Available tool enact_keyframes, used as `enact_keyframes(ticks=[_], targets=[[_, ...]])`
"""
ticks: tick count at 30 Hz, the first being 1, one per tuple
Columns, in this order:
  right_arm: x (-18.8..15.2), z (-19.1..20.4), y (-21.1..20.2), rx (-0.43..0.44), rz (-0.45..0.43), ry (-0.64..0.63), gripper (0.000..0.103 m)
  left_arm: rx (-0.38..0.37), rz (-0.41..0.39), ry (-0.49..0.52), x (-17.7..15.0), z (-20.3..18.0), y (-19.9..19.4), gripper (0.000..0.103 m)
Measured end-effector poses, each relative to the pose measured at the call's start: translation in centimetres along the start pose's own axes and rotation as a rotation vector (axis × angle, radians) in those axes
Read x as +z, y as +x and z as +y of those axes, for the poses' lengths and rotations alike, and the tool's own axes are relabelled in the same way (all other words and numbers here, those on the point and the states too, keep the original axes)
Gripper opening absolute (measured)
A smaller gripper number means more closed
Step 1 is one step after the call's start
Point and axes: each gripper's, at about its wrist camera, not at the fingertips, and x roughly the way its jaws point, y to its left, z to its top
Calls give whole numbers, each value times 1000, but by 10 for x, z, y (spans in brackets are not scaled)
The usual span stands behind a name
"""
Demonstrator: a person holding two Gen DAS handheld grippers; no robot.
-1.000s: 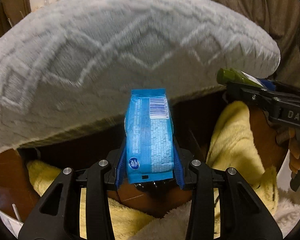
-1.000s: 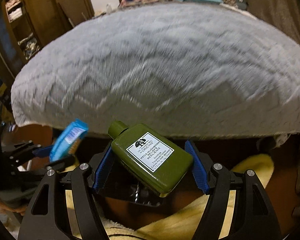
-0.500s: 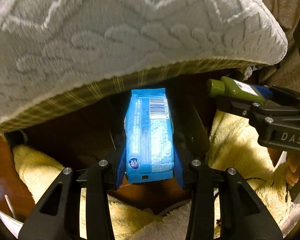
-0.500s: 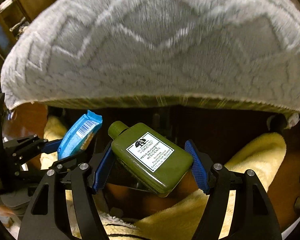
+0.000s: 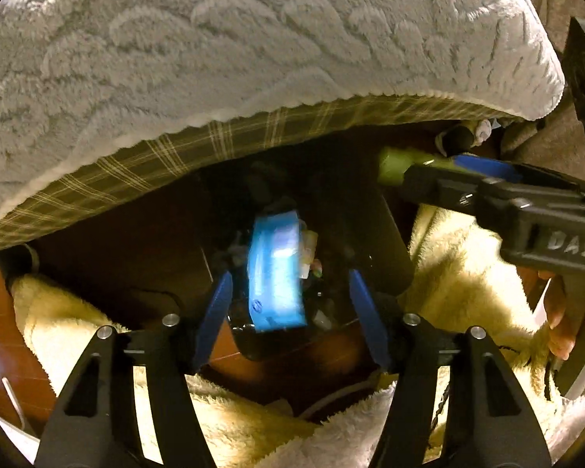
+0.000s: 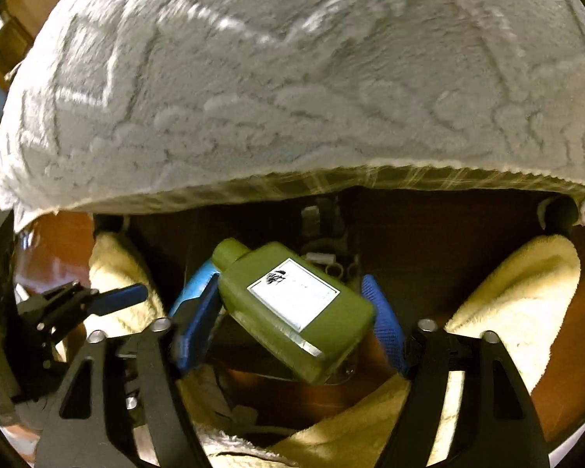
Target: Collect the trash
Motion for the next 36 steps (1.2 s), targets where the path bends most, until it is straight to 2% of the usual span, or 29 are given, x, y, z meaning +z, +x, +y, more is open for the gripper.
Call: enact_keyframes(ticks=[3,5,8,12,15,23,28,32,36], targets=[[6,-3,-14,-16,-38,2,86,11,-19,-13,3,5,-12,60],[9,-2,-23,-31,-66,-2,91,29,-45,-19,5,8,-23,63],[16,-4,-43,-61,-120,-22,100,60,-101,-19,7,10,-48,73],[24,7,-75,-121,-214,-52,100,122,-204,-20,12,11,-89,88],[27,10,-108,-156,-307,-67,100,162,-291,-26,16,12,-126,93],[30,19,-214,-260,-578,-107,100,231,-539,-44,23,0,-225,95],[27,18,-264,-290,-697,-81,100,255,-671,-40,24,-14,-278,95],[24,21,-288,-327,-758,-66,100,267,-746,-28,25,-27,-306,95],[22,25,-307,-289,-796,-66,100,290,-798,-34,28,-34,-328,95]])
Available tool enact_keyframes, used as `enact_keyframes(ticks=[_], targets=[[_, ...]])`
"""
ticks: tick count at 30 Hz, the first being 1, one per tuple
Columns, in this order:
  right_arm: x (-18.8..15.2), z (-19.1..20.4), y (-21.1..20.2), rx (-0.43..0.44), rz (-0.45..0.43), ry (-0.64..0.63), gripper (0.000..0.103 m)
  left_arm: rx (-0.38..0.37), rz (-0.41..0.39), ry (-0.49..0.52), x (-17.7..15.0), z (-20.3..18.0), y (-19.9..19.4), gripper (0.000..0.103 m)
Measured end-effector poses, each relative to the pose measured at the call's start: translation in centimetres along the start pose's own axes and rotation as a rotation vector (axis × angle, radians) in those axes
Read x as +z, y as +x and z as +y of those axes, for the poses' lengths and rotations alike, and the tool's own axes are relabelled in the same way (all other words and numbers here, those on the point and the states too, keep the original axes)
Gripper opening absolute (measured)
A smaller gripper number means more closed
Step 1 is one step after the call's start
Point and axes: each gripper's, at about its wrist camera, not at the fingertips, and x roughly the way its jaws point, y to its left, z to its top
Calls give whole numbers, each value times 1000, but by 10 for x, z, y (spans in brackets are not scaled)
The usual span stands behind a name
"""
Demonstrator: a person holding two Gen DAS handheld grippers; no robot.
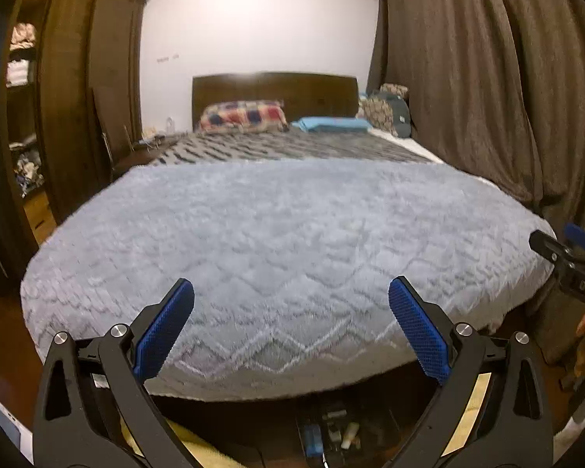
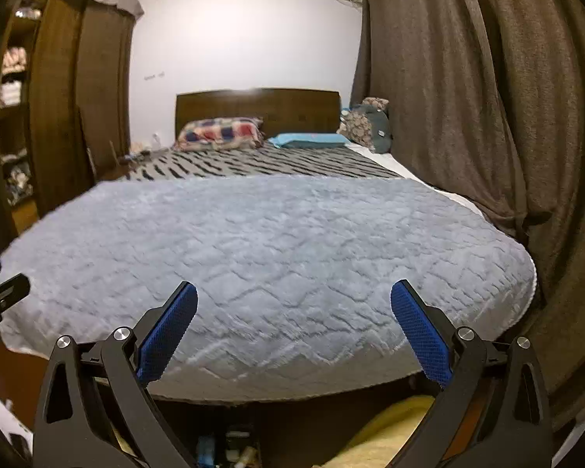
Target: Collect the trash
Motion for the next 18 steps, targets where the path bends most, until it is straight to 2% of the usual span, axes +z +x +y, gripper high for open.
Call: enact_keyframes(ticks=[7,18], targets=[[9,4,-21,7,-49,-10,100,30,-30,17,5,-8,-14,95],[10,6,-23,19,-48,-11,100,50,-72,15,6,-9,-27,95]])
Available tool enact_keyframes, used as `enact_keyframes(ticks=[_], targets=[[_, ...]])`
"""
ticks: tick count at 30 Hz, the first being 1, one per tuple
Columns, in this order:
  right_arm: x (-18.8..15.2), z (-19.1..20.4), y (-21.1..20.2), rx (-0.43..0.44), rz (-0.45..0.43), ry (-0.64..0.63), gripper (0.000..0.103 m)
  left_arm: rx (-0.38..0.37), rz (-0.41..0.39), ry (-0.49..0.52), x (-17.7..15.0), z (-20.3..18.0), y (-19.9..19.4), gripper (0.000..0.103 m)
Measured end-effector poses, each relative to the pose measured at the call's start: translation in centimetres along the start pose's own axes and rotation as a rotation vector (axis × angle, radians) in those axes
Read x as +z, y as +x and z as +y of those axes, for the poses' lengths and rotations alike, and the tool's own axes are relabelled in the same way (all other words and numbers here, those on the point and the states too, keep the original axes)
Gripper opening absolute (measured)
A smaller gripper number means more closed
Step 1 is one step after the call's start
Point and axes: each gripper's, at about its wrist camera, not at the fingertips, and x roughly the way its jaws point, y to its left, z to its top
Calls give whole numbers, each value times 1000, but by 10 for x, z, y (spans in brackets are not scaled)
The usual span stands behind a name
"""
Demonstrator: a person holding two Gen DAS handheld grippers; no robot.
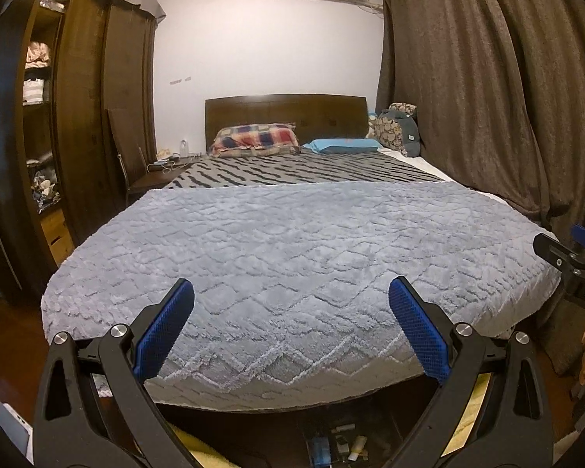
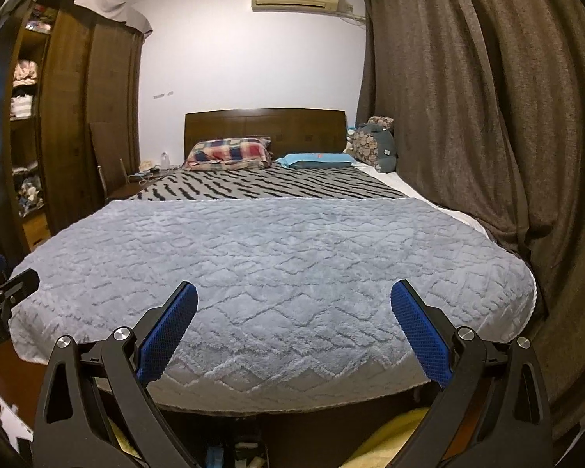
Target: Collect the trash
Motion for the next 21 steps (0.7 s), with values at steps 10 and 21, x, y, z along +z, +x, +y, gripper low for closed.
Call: enact_keyframes(ticks=[10,21], targets=[[-2,2,3,-4,8,-2,100,16,-12,-1,0,1,-3,95],[-4,4,6,-1,19,-7,100,19,-7,7,-1,1,-1,95]])
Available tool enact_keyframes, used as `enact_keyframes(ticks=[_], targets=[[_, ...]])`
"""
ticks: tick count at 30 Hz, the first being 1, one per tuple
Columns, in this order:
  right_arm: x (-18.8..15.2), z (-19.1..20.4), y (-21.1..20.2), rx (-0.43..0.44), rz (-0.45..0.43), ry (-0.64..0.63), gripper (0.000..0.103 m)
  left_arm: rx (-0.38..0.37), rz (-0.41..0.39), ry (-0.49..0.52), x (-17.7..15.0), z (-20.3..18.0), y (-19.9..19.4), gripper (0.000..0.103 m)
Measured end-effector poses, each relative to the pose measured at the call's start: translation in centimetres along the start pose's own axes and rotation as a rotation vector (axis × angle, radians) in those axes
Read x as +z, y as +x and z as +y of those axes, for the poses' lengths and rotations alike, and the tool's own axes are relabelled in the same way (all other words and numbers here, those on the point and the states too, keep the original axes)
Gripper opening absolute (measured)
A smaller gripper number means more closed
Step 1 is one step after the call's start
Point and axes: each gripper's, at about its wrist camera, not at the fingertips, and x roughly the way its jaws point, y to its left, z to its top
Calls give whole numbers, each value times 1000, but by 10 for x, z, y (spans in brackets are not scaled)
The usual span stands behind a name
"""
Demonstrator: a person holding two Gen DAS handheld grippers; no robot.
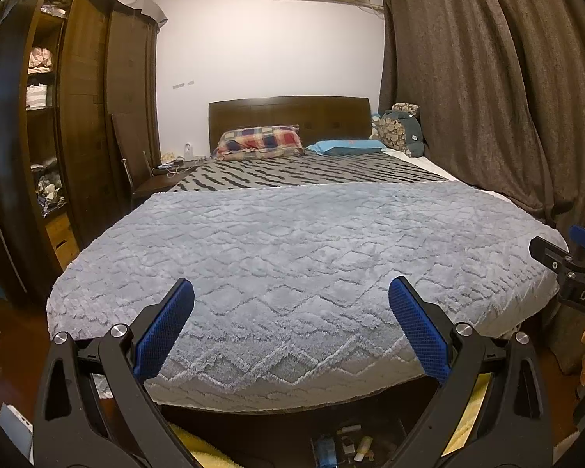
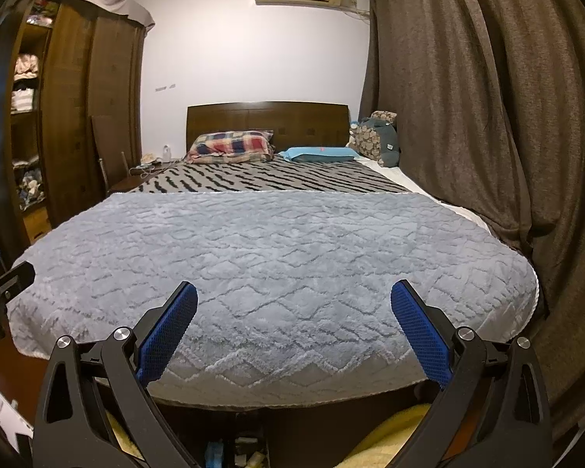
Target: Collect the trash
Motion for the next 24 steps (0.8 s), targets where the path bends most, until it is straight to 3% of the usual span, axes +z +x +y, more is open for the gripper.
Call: enact_keyframes(ticks=[24], targets=[[1,-5,2,-9,13,26,100,-2,13,-3,-3,0,4,95]])
